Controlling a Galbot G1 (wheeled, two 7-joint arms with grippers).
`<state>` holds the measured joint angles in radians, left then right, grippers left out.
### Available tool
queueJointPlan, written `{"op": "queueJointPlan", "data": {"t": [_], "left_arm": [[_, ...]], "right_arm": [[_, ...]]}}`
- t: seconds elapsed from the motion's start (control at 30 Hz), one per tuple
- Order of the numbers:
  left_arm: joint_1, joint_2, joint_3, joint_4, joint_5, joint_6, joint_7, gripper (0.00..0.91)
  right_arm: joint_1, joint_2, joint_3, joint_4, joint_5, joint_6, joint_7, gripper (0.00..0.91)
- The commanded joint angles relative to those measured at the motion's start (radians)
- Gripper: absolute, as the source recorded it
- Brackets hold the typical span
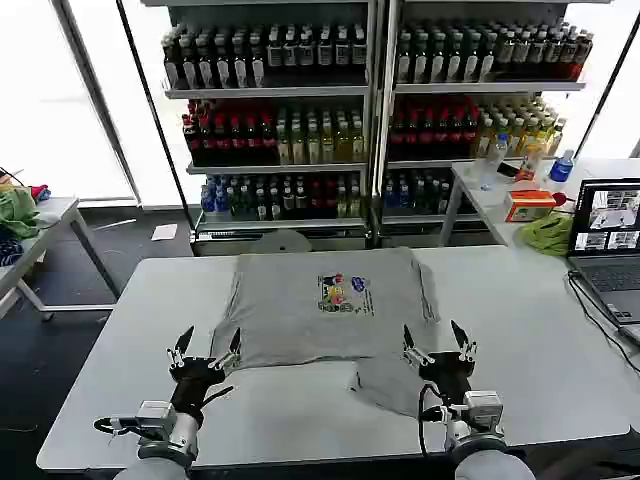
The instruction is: Fold and organize the clothes.
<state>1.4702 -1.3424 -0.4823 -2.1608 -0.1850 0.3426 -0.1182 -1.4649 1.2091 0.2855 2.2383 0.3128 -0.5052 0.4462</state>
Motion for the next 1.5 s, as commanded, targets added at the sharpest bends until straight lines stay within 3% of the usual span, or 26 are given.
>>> {"op": "queueJointPlan", "data": {"t": [0.03,0.23,0.83,1.5], "left_arm": [[-0.025,0.061,0.008,0.043,-0.047,0.098,0.019,0.907],[-0.043,0.093,0.004,0.09,-0.078,0.129,0.02,0.907],[-0.079,0.099,0.022,0.221,-0.075,0.133,0.018,0.907],[-0.102,0.107,0.025,0.254,-0.101,0.136,0.022,0.907]], "right_arm": [[-0.023,-0.002,-0.018,-0.002,0.046,-0.056,0.06,0.907],[-0.04,0.011,-0.036,-0.01,0.045,-0.056,0.089,0.907],[-0.055,0.038,-0.04,-0.04,0.108,-0.058,0.143,0.907],[-0.065,0.064,-0.048,-0.058,0.097,-0.055,0.149,0.907]]}}
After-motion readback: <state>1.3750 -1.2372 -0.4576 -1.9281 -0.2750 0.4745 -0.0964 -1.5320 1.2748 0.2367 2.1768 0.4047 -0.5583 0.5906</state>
